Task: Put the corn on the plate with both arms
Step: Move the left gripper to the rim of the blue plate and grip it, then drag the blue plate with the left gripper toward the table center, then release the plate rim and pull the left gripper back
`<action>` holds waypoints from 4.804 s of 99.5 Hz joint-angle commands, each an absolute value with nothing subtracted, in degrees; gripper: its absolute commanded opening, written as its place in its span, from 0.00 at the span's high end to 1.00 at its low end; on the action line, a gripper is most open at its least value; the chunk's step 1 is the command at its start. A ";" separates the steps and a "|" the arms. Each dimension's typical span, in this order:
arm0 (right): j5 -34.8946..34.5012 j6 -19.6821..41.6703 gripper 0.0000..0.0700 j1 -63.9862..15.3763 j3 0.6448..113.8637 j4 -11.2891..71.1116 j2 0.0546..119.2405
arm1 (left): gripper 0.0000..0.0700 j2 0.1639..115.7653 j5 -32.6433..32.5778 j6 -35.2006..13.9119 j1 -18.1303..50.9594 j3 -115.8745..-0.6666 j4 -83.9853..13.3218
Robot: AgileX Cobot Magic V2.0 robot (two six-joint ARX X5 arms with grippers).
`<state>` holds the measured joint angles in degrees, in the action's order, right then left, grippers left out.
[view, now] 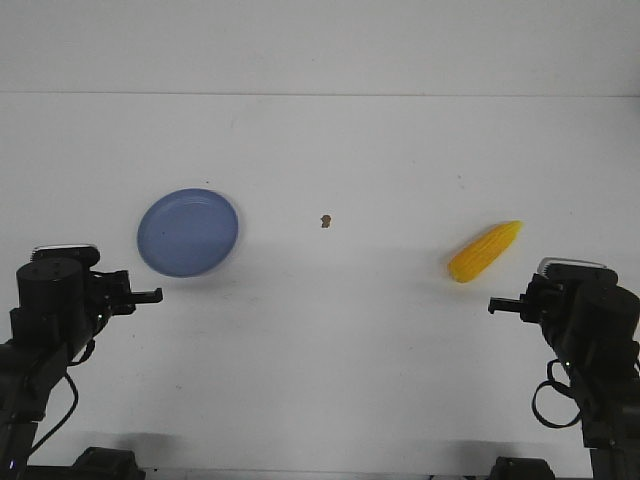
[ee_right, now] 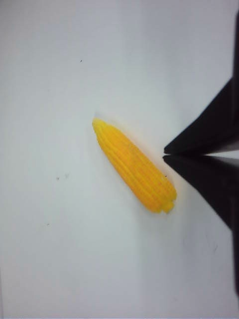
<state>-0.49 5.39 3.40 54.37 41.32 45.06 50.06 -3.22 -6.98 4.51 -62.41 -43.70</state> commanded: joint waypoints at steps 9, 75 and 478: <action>-0.67 6.02 0.93 3.40 55.48 41.17 45.43 | 0.72 50.11 -3.44 -7.20 4.51 -63.40 -43.29; -0.67 6.24 0.18 3.40 55.48 41.21 45.39 | 0.32 66.04 -3.44 -10.79 -0.01 -64.16 -32.05; -0.67 6.24 0.18 3.40 55.48 39.64 45.39 | 0.34 72.93 15.09 -6.55 20.12 -53.21 -18.65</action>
